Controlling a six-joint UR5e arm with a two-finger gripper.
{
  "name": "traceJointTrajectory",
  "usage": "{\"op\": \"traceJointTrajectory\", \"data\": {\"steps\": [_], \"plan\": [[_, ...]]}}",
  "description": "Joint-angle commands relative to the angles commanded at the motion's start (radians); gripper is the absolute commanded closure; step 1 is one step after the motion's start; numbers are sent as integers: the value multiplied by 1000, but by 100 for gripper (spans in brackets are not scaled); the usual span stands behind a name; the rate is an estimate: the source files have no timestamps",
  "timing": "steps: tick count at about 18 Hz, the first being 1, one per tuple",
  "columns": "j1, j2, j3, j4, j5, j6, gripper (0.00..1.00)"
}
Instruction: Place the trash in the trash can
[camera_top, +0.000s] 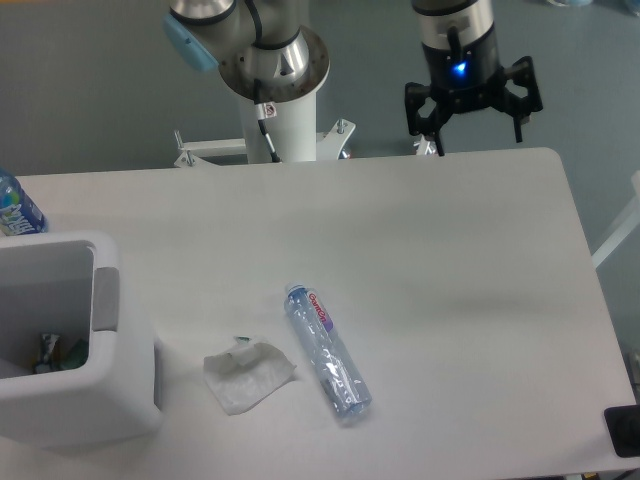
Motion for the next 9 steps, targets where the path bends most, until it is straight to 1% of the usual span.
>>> {"op": "traceJointTrajectory", "data": {"steps": [5, 9], "plan": [[5, -8, -3, 29, -2, -2, 0], [-1, -20, -5, 43, -37, -6, 0]]}}
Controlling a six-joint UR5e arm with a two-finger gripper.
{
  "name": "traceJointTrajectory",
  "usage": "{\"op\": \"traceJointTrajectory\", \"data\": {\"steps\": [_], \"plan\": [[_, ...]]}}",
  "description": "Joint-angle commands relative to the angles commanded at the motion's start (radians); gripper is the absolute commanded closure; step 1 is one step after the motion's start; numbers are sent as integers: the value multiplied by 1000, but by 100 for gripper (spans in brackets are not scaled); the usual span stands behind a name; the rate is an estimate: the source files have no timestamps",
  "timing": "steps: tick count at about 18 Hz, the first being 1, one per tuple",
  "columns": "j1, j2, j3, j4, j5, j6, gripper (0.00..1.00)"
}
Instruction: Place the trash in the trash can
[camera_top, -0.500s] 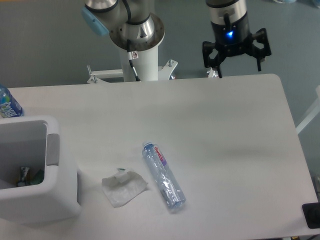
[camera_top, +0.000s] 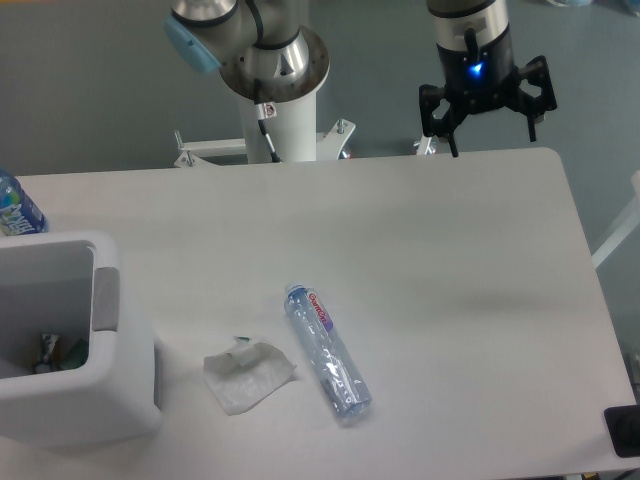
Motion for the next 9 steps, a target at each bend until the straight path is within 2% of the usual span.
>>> {"op": "traceJointTrajectory", "data": {"steps": [4, 7, 9], "plan": [[-12, -34, -11, 14, -81, -6, 0], [-44, -38, -55, 99, -130, -43, 0], [-106, -58, -60, 114, -134, -69, 0]]}}
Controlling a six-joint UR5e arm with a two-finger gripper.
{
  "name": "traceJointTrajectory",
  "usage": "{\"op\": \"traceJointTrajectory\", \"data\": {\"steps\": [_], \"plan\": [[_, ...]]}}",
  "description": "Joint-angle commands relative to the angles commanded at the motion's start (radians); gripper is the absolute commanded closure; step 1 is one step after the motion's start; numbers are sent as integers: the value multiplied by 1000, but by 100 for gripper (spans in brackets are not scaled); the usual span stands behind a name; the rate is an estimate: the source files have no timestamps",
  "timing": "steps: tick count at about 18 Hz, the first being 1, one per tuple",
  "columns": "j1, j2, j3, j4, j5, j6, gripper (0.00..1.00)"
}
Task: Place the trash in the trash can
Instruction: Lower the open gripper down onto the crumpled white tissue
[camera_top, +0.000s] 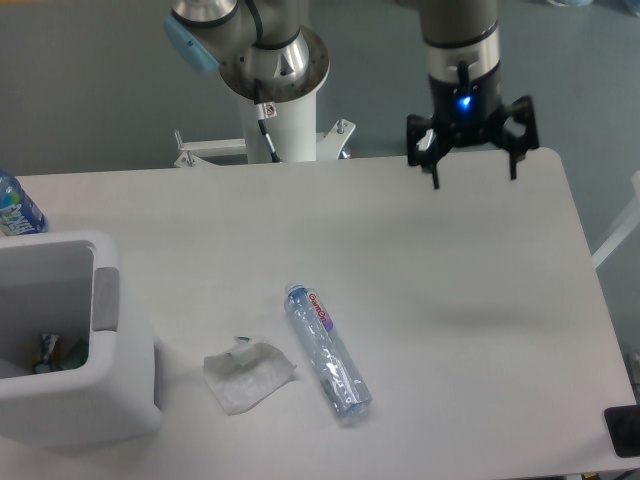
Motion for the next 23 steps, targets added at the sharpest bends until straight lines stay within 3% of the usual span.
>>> {"op": "traceJointTrajectory", "data": {"steps": [5, 10, 12, 17, 23], "plan": [[-150, -90, 8, 9, -2, 46, 0], [-229, -164, -12, 9, -70, 309, 0], [-250, -196, -12, 12, -118, 331, 0], [-319, -275, -35, 139, -216, 327, 0], [-362, -347, -46, 169, -215, 327, 0]]}}
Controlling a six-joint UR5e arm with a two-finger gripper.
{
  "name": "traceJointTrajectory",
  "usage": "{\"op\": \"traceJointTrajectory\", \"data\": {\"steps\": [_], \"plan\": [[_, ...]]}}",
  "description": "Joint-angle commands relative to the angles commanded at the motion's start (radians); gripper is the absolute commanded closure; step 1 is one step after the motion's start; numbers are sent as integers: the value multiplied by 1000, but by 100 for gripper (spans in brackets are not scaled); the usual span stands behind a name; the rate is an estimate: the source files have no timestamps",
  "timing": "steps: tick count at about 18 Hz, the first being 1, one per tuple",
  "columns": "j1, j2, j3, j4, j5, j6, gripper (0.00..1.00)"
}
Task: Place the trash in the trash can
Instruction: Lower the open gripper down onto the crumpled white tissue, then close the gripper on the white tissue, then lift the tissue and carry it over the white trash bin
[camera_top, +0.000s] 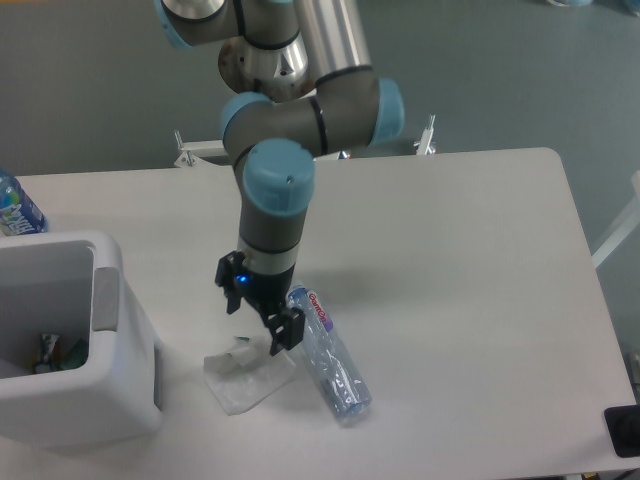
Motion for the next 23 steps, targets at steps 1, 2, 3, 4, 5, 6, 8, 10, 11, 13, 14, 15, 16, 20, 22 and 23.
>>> {"op": "traceJointTrajectory", "data": {"steps": [1, 2, 3, 4, 5, 6, 8, 10, 11, 13, 14, 15, 16, 20, 22, 23], "plan": [[-3, -9, 2, 5, 0, 0, 0], [-5, -18, 2, 9, 0, -2, 0], [-9, -23, 2, 9, 0, -2, 0], [-17, -34, 2, 9, 0, -2, 0], [-17, -37, 2, 9, 2, -3, 0], [-17, -41, 2, 11, 2, -3, 0], [-18, -49, 2, 21, 3, -40, 18], [-18, -64, 5, 38, 5, -66, 23], [-20, -66, 5, 38, 5, -67, 29], [-20, -65, 5, 37, 6, -84, 52], [-20, -65, 6, 37, 6, -101, 70], [-22, -65, 6, 37, 6, -112, 86], [-26, -63, 6, 37, 6, -117, 96], [-28, -48, 9, 37, 5, -130, 100], [-26, -37, 21, 37, 3, -176, 100], [-26, -29, 34, 37, 2, -207, 100]]}}
